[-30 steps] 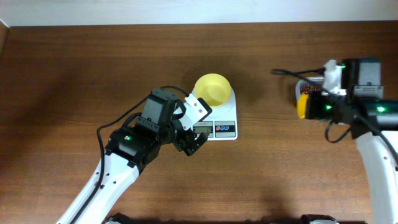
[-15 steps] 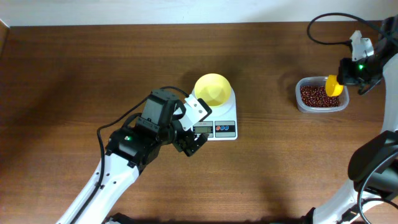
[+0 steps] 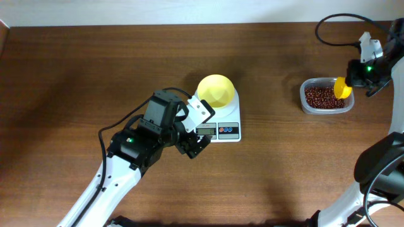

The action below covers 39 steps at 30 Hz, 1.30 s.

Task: Scoop item into bowl and weigh 50g on scale
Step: 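Dip the scoop into the red beans tub with the right gripper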

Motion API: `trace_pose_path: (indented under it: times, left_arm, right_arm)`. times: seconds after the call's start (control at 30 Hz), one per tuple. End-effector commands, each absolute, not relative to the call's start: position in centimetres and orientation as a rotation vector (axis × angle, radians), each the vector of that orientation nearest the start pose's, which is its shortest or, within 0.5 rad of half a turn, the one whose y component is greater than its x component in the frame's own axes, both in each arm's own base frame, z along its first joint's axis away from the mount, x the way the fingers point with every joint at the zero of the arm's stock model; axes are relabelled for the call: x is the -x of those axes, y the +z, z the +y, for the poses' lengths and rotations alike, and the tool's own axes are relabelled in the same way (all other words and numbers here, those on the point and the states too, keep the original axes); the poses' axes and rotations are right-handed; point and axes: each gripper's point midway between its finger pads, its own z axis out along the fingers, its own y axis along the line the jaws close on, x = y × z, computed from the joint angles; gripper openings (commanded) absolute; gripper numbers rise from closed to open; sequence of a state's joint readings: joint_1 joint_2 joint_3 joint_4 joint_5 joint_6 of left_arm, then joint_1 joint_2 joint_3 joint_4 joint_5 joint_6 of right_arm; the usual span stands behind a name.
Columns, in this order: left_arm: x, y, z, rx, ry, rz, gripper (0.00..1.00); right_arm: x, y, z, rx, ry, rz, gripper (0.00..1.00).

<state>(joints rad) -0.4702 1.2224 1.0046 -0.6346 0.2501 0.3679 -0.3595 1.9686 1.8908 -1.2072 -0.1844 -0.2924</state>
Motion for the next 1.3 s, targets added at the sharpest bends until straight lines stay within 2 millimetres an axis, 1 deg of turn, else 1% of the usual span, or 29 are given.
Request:
trace_pose_path:
  times: [0.0,0.1,0.17,0.2,0.33,0.43,0.47,0.57,0.6,0.63,0.7,0.8,0.9,1.0,1.1,1.27]
  left_arm:
    - [-28.3,18.7,-19.2,-1.104,-0.340,2.144,0.99]
    - [-28.3,18.7,-19.2,-1.104,-0.340,2.144,0.99]
    - [-28.3,18.7,-19.2,-1.104,-0.340,2.144,0.99]
    - [-28.3,18.7,-19.2,-1.104,-0.340,2.144,0.99]
    - [-28.3,18.7,-19.2,-1.104,-0.340,2.144,0.99]
    - [-28.3,18.7,-19.2,-1.104,-0.339,2.144,0.99]
    - [-28.3,18.7,-19.2,-1.104,-0.339,2.144,0.99]
    - [-28.3,18.7,-19.2,-1.104,-0.339,2.144,0.99]
    - [-28.3,18.7,-19.2,-1.104,-0.340,2.144,0.99]
    - [-28.3,18.7,-19.2,-1.104,-0.340,2.144,0.99]
    - [-28.3,18.7,-19.2,-1.104,-0.340,2.144,0.99]
    - [-28.3,18.7,-19.2,-1.104,-0.340,2.144,0.99]
    - [-28.3,18.7,-19.2,-1.104,-0.340,2.144,0.99]
    - [-28.3,18.7,-19.2,-1.104,-0.339,2.144,0.99]
    - [-28.3,18.7,-19.2,-1.104,-0.340,2.144,0.99]
    - [-28.3,18.7,-19.2,-1.104,-0.339,2.144,0.99]
  right_arm:
    - [-42.6,15.9,-13.8,-0.061,0.031,2.828,0.04]
    - [-42.5,13.9,-13.8,-0.065,0.050,2.865,0.04]
    - [-42.1,11.4,-13.4,-0.069,0.091,2.920,0.04]
    - [-41.9,10.7,-13.4,-0.073,0.103,2.938,0.04]
    - [-42.1,10.5,-12.7,-0.068,0.163,2.927,0.04]
    - [-42.8,10.9,-10.6,-0.052,0.345,2.872,0.04]
    - [-42.6,10.6,-10.2,-0.052,0.375,2.875,0.04]
    - [-41.5,7.8,-9.7,-0.064,0.410,2.915,0.04]
    - [-41.2,7.0,-9.3,-0.067,0.437,2.919,0.04]
    - [-41.0,6.6,-8.7,-0.069,0.490,2.913,0.04]
    - [-41.2,6.9,-7.9,-0.067,0.563,2.885,0.04]
    - [-41.2,7.0,-7.9,-0.071,0.575,2.880,0.04]
    - [-41.1,7.3,-8.7,-0.121,0.620,2.849,0.04]
    - [-41.2,8.5,-10.1,-0.219,0.772,2.738,0.04]
    - [-41.1,9.4,-10.9,-0.276,0.877,2.653,0.04]
    - [-41.5,10.7,-10.5,-0.285,0.993,2.560,0.04]
